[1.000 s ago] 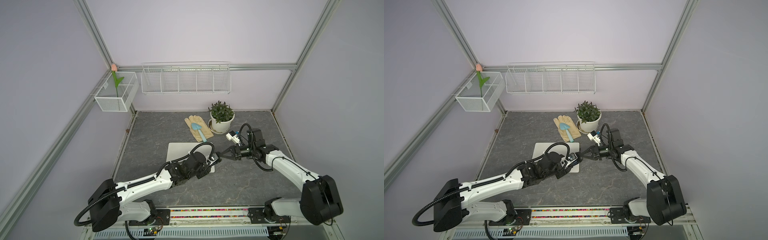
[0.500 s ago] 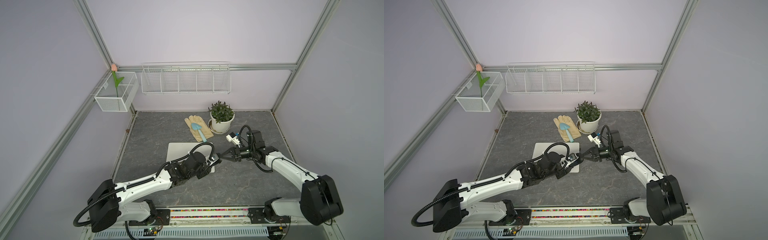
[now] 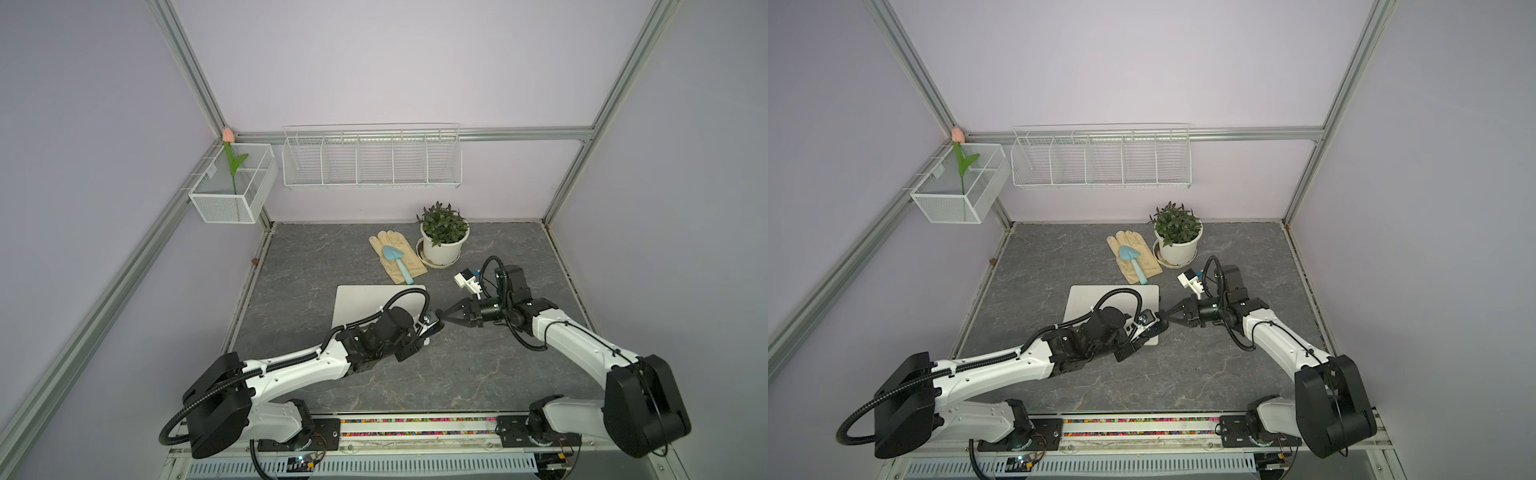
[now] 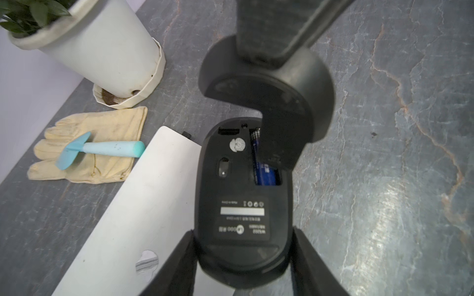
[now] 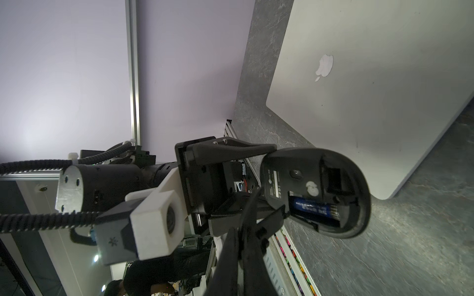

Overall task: Insert the wireless mouse receiver into the laptop
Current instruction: Place the mouse at the center of the board.

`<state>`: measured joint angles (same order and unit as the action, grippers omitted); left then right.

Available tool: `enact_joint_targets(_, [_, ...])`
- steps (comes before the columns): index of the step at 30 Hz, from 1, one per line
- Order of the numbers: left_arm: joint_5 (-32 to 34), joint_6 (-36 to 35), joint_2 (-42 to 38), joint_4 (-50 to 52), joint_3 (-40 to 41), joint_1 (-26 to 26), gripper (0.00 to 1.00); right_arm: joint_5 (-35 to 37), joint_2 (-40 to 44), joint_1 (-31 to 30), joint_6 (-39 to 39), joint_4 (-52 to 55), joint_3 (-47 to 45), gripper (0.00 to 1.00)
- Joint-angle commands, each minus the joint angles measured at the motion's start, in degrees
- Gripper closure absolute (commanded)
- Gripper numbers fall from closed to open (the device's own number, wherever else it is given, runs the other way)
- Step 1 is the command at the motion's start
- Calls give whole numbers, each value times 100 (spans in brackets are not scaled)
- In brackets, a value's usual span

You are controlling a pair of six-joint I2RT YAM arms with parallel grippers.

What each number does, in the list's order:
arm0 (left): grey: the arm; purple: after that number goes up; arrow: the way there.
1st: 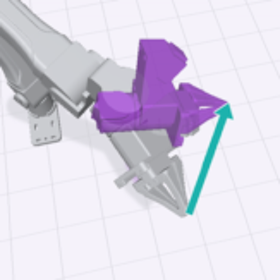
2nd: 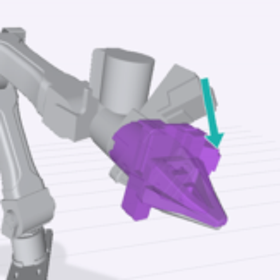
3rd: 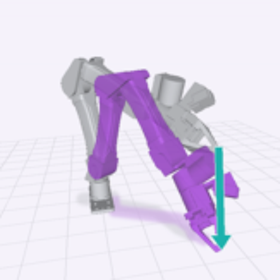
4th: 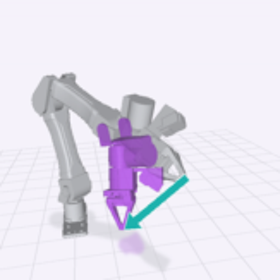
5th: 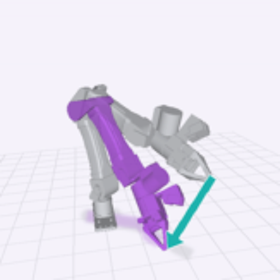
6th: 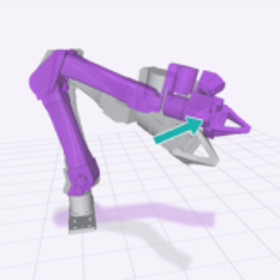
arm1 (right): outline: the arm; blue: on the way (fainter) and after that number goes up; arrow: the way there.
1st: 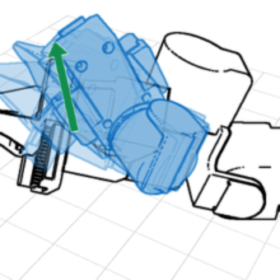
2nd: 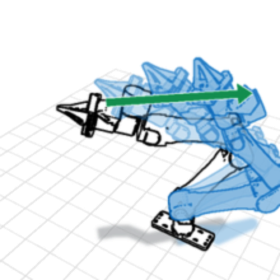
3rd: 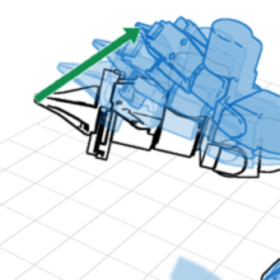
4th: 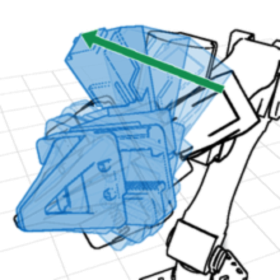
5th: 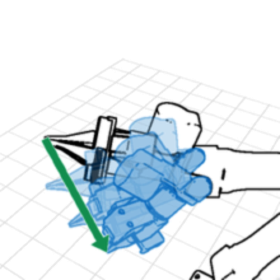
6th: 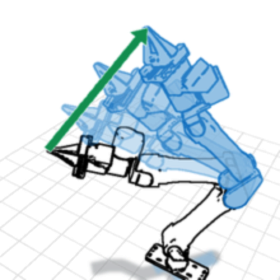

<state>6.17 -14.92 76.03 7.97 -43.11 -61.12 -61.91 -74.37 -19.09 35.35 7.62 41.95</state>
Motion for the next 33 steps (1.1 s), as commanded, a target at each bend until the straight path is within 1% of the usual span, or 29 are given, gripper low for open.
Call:
enact_joint_targets(1, [-380,197,327,-93,-22,19,66,241,281,42,275,-344,-314,92])
enact_joint_targets(6, [-784,193,677,-93,-20,-57,66,558,536,200,437,-297,-642,92])
enact_joint_targets(11, [-914,273,923,-197,48,-269,64,713,666,498,464,-144,-911,92])
enact_joint_targets(16, [-1003,360,1174,-243,23,-455,59,742,678,696,409,-61,-1019,92])
enact_joint_targets(19, [-1011,425,1276,-256,9,-479,53,748,669,695,332,14,-1014,92])
enact_joint_targets(20, [-1013,418,1312,-217,-18,-473,50,751,669,841,310,36,-1014,92])
enact_joint_targets(23, [-972,402,1398,-132,-55,-477,37,760,686,870,290,62,-1004,92])
enact_joint_targets(26, [-928,396,1459,-107,-50,-479,27,787,737,872,272,99,-1014,92])
enact_joint_targets(30, [-898,422,1463,-133,-46,-477,21,812,810,881,271,117,-1049,92])
enact_joint_targets(33, [-894,432,1492,-137,-62,-477,19,795,819,890,273,117,-1049,92])
